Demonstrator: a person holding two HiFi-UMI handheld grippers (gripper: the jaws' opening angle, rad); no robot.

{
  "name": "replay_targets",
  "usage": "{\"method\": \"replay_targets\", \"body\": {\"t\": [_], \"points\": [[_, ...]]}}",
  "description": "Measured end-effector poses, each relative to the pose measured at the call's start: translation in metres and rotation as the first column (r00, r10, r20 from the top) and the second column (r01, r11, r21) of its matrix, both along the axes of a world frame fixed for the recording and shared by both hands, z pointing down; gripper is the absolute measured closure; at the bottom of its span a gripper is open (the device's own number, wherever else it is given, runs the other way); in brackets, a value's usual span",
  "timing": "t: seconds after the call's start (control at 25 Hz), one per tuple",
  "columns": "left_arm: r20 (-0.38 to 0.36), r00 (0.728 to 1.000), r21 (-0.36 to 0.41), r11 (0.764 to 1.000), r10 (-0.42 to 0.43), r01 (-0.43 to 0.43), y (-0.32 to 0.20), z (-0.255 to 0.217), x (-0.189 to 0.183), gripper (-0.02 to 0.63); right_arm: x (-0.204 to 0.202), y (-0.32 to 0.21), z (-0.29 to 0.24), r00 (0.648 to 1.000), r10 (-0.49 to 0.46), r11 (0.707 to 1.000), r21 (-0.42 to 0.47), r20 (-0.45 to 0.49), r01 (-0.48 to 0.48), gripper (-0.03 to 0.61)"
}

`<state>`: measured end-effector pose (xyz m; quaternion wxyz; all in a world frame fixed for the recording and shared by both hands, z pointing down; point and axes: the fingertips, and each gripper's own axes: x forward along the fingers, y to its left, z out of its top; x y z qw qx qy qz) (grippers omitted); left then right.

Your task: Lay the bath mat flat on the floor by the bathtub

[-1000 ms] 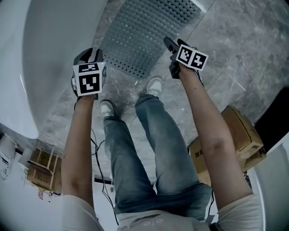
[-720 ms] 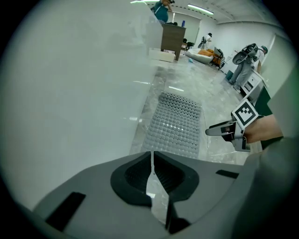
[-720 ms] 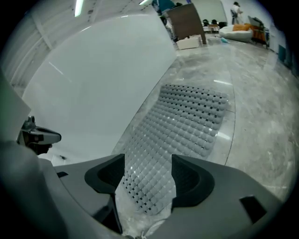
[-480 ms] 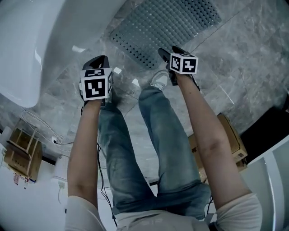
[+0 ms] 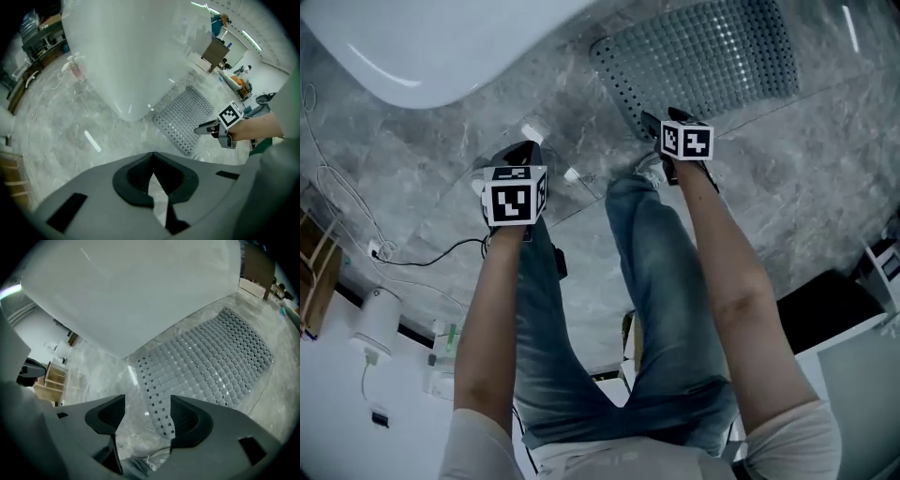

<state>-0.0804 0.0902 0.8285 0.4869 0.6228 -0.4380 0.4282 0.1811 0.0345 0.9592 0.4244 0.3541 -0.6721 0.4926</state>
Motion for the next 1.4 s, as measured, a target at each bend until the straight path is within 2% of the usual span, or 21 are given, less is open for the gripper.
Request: {"method": "replay_targets", "body": {"t": [0.2, 0.36, 0.44, 0.64, 0.8, 1.0, 1.16, 1.24, 1.32, 1.4], "points": [[-0.027, 0.989, -0.020, 0.989, -0.148, 0.148, 0.044, 0.001, -0.038, 0.597, -0.034, 0.015, 0.011, 0.993, -0.099, 0.995, -0.020, -0.063, 0.098, 0.256], [-0.062, 0.956, -0.027, 0.957, -0.288, 0.287, 0.071, -0.005, -0.070, 0.597, -0.049, 0.025, 0.018, 0.978, -0.150, 0.988, -0.060, -0.145, 0.142, 0.259], [-0.076, 0.942, -0.015, 0.944, -0.328, 0.328, 0.081, -0.005, -0.084, 0.597, -0.060, 0.025, 0.023, 0.972, -0.165, 0.986, -0.055, -0.166, 0.158, 0.259], [-0.077, 0.920, -0.016, 0.923, -0.384, 0.384, 0.110, 0.017, -0.110, 0.597, -0.083, 0.022, 0.052, 0.950, -0.227, 0.974, -0.043, -0.213, 0.223, 0.258], [-0.093, 0.905, -0.043, 0.910, -0.416, 0.413, 0.108, 0.038, -0.123, 0.597, -0.091, 0.009, 0.077, 0.933, -0.256, 0.966, -0.026, -0.253, 0.258, 0.258], [-0.092, 0.879, -0.037, 0.884, -0.468, 0.466, 0.096, 0.055, -0.152, 0.597, -0.095, -0.003, 0.110, 0.926, -0.251, 0.966, -0.009, -0.282, 0.259, 0.259], [-0.102, 0.870, -0.035, 0.876, -0.482, 0.481, 0.093, 0.050, -0.164, 0.597, -0.091, -0.005, 0.133, 0.912, -0.260, 0.962, -0.005, -0.317, 0.272, 0.259], [-0.090, 0.856, -0.033, 0.861, -0.508, 0.508, 0.094, 0.050, -0.174, 0.597, -0.091, -0.008, 0.144, 0.907, -0.260, 0.962, -0.005, -0.330, 0.274, 0.258], [-0.093, 0.837, -0.042, 0.843, -0.538, 0.537, 0.095, 0.053, -0.177, 0.597, -0.091, -0.009, 0.153, 0.907, -0.249, 0.965, -0.006, -0.340, 0.263, 0.259], [-0.117, 0.832, -0.046, 0.840, -0.541, 0.540, 0.089, 0.050, -0.172, 0.597, -0.089, -0.009, 0.159, 0.900, -0.244, 0.966, -0.010, -0.362, 0.258, 0.259]]}}
